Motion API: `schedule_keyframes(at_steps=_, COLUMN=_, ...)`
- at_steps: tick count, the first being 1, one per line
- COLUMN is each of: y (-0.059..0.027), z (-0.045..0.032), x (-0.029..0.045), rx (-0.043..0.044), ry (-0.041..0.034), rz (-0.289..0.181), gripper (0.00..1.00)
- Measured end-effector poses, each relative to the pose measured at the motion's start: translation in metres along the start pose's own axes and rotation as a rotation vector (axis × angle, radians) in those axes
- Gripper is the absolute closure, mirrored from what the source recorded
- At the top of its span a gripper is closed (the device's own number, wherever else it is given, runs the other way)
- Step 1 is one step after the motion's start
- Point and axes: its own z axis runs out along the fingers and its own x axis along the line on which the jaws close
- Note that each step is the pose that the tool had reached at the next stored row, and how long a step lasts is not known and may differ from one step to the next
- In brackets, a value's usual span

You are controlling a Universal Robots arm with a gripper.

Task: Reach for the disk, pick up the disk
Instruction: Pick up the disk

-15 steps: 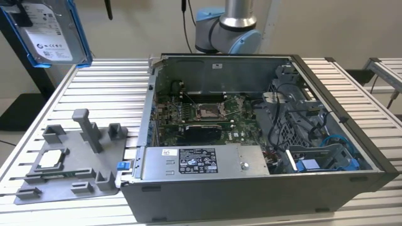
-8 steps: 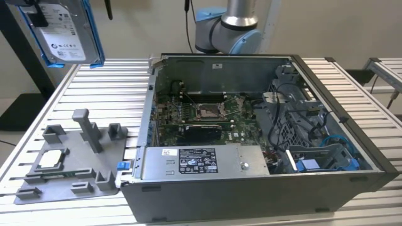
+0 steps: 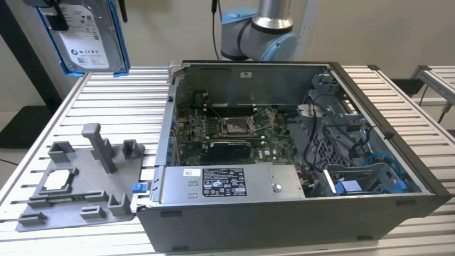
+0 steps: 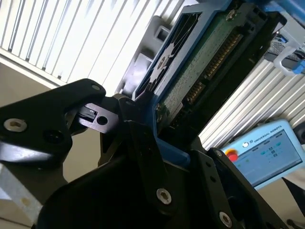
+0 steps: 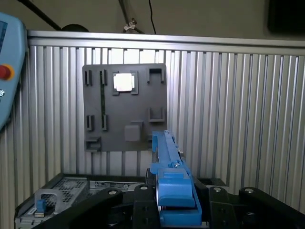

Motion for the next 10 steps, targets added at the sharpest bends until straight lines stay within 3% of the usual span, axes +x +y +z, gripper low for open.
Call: schedule_keyframes(at_steps=10, y=-0.0252, z=0.0003, x=0.0003, rx=0.0, ry=0.0, rz=0.0, gripper=1.0)
